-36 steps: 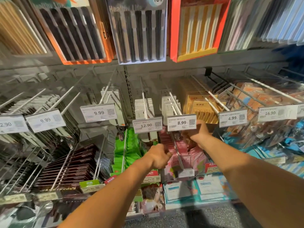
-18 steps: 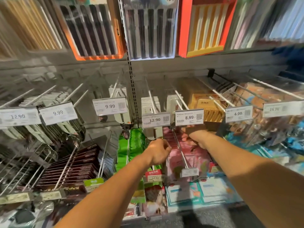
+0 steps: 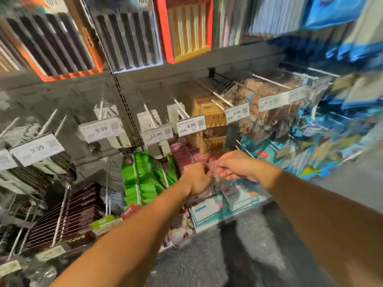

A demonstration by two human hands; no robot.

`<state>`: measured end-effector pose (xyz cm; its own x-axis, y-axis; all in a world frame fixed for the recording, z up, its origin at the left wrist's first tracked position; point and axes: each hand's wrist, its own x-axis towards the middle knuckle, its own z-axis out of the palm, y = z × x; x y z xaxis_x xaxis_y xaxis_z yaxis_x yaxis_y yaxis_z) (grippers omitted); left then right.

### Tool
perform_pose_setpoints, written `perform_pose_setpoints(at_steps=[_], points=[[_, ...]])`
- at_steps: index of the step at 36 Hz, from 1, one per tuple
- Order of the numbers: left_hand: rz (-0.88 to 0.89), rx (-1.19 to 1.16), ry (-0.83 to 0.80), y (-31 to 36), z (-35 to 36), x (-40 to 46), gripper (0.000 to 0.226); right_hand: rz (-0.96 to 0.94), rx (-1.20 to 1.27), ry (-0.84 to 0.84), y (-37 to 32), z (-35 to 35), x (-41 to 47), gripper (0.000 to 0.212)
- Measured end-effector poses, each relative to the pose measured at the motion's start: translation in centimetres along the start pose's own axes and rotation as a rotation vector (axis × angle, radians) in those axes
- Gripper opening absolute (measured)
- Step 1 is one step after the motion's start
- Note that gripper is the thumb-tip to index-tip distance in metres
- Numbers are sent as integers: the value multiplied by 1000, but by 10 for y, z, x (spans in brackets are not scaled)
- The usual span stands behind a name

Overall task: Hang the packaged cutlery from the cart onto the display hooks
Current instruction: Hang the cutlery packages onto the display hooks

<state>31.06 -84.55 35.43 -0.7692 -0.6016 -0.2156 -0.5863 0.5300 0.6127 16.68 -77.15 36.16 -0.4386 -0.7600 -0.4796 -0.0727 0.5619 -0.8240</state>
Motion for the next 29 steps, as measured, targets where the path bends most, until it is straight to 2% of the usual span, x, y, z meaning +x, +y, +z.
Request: perform_pose_setpoints(at_steps=[5, 9, 12, 16, 22, 27, 29], points=[[43, 10, -32, 49, 31, -6, 37, -15, 6, 38, 28, -44, -45, 12], [82, -52, -64, 97, 62, -13, 38, -11, 37, 83, 61, -89, -83, 15], [116, -129, -76, 136, 96, -19, 54, 7, 68, 144, 89, -127, -116, 16], [154, -133, -92, 194, 150, -37, 46, 49, 82, 252, 135, -179, -165, 15], [223, -158, -204, 279, 232, -59, 48, 115, 137, 335, 203, -251, -248, 13], [262, -183, -302, 344, 295, -81, 49, 199, 184, 431, 260, -299, -307, 23], [277, -193, -365, 367, 320, -89, 41, 206, 220, 454, 283, -316, -330, 25]])
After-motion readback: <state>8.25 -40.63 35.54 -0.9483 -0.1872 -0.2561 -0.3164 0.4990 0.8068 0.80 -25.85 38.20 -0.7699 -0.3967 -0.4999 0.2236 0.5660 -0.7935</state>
